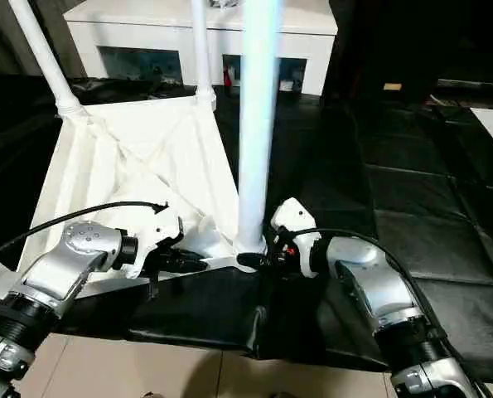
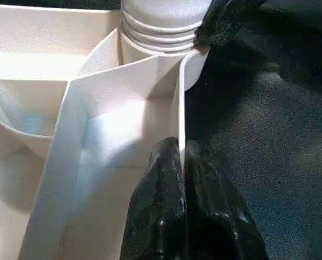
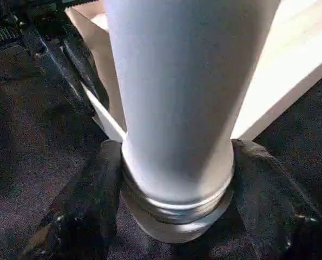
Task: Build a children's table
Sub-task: Rotate leg to tighten
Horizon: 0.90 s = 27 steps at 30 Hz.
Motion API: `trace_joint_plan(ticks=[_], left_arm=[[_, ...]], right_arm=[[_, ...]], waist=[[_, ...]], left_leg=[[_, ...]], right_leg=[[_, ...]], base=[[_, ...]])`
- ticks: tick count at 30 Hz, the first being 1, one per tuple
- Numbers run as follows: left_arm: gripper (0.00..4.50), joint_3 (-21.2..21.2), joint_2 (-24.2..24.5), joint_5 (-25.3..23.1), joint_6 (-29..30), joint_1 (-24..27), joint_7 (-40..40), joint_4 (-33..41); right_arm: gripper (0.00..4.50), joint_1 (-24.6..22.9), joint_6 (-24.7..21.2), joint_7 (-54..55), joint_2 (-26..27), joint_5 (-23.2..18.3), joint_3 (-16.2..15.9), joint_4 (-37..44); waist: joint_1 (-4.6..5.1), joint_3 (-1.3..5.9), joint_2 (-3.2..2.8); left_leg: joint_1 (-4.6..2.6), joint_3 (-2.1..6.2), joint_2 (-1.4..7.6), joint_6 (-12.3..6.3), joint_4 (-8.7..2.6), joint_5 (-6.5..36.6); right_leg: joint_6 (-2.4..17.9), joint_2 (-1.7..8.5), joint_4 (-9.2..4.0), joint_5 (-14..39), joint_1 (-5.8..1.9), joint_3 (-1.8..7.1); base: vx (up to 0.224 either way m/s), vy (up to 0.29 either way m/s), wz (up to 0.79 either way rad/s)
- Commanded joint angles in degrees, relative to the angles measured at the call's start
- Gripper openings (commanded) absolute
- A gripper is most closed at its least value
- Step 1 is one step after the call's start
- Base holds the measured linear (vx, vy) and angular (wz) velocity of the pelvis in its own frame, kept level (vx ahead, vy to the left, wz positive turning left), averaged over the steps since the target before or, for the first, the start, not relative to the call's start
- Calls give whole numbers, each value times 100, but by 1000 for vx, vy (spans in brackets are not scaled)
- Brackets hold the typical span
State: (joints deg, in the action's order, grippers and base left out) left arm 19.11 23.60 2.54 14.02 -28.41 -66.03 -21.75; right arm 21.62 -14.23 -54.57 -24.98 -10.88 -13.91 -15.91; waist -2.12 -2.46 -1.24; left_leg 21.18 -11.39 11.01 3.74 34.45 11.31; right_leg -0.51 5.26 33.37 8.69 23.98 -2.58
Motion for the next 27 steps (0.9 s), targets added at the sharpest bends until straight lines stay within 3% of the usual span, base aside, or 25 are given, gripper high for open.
trace_joint_plan(ticks=[1, 7, 10, 12, 13, 14, 16, 17, 18, 19, 21, 23, 25, 27], left_arm=[[0, 37, -64, 109, -54, -59, -132, 236], [0, 65, -42, 82, -66, -15, -144, 243], [0, 55, -129, -51, -156, -29, 150, 141], [0, -11, -349, -254, -221, -129, 755, -114], [0, -11, -349, -254, -221, -129, 755, -114], [0, -56, -467, -323, -212, -187, 1038, -241], [0, -121, -651, -317, -99, -262, 1296, -369], [0, -179, -1006, -353, 102, -424, 1777, -610], [0, -179, -1006, -353, 102, -424, 1777, -610], [0, -196, -1184, -384, 192, -513, 2025, -747], [0, -281, -1553, -485, 346, -747, 2723, -1146], [0, -408, -1916, -546, 464, -989, 3442, -1596], [0, -433, -2008, -558, 483, -1054, 3600, -1719], [0, -480, -2165, -660, 415, -1216, 4025, -2036]], right_arm=[[267, 25, 44, -114, 46, 24, -83, -26], [265, -80, 74, -173, 43, 109, -166, -37], [265, -27, 93, 469, 271, 287, -36, -291], [265, 125, 0, 1552, 687, 449, 247, -677], [265, 125, 0, 1552, 687, 449, 247, -677], [264, 198, -82, 2019, 882, 478, 390, -834], [264, 279, -185, 2551, 1119, 477, 558, -1008], [264, 469, -324, 3561, 1527, 500, 845, -1425], [264, 469, -324, 3561, 1527, 500, 845, -1425], [264, 574, -367, 4005, 1709, 502, 960, -1654], [264, 794, -347, 4831, 2091, 378, 1259, -2112], [264, 999, -176, 5490, 2398, 374, 1394, -2536], [264, 1055, -111, 5640, 2479, 384, 1411, -2650], [264, 1171, 63, 5769, 2647, 531, 1273, -2849]], waist=[[-1, 375, 81], [-4, 376, 80], [7, 373, 74], [32, 360, 83], [79, 330, 84], [96, 336, 101], [148, 326, 98], [180, 349, 115], [198, 330, 105], [214, 332, 107], [234, 332, 99], [232, 350, 99], [218, 360, 107], [202, 364, 128]], left_leg=[[-53, 62, 175, -475, -396, 889], [-58, 61, 175, -465, -392, 898], [-48, 65, 173, -446, -395, 857], [-49, 69, 168, -362, -410, 1017], [-55, 66, 154, -247, -429, 1188], [-43, 96, 137, -133, -439, 1393], [-85, 97, 132, -41, -437, 1620], [-62, 108, 118, -7, -435, 1549], [-68, 100, 119, 3, -444, 1568], [-67, 117, 104, 12, -440, 1645], [-96, 108, 96, 14, -427, 1687], [-87, 108, 89, -2, -416, 1665], [-83, 104, 76, -49, -419, 1628], [-43, 103, 86, -140, -429, 1545]], right_leg=[[1482, 220, -261, 1056, -325, 167], [1474, 215, -261, 1086, -319, 167], [1475, 221, -261, 1076, -311, 168], [1400, 214, -288, 1317, -310, 162], [1327, 201, -336, 1620, -288, 161], [1175, 217, -353, 2050, -315, 144], [1041, 215, -412, 2420, -244, 154], [998, 217, -396, 2403, -277, 155], [990, 202, -414, 2436, -242, 161], [940, 208, -430, 2601, -253, 140], [886, 206, -473, 2731, -204, 143], [886, 199, -462, 2625, -218, 137], [883, 187, -470, 2471, -220, 128], [907, 185, -445, 2209, -249, 127]], base=[[0, 0, 0], [0, 0, 0], [0, 0, 0], [0, 0, 0], [0, 0, 0], [0, 0, 0], [0, 0, 0], [0, 0, 0], [0, 0, 0], [0, 0, 0], [0, 0, 0], [0, 0, 0], [0, 0, 0], [0, 0, 0]])
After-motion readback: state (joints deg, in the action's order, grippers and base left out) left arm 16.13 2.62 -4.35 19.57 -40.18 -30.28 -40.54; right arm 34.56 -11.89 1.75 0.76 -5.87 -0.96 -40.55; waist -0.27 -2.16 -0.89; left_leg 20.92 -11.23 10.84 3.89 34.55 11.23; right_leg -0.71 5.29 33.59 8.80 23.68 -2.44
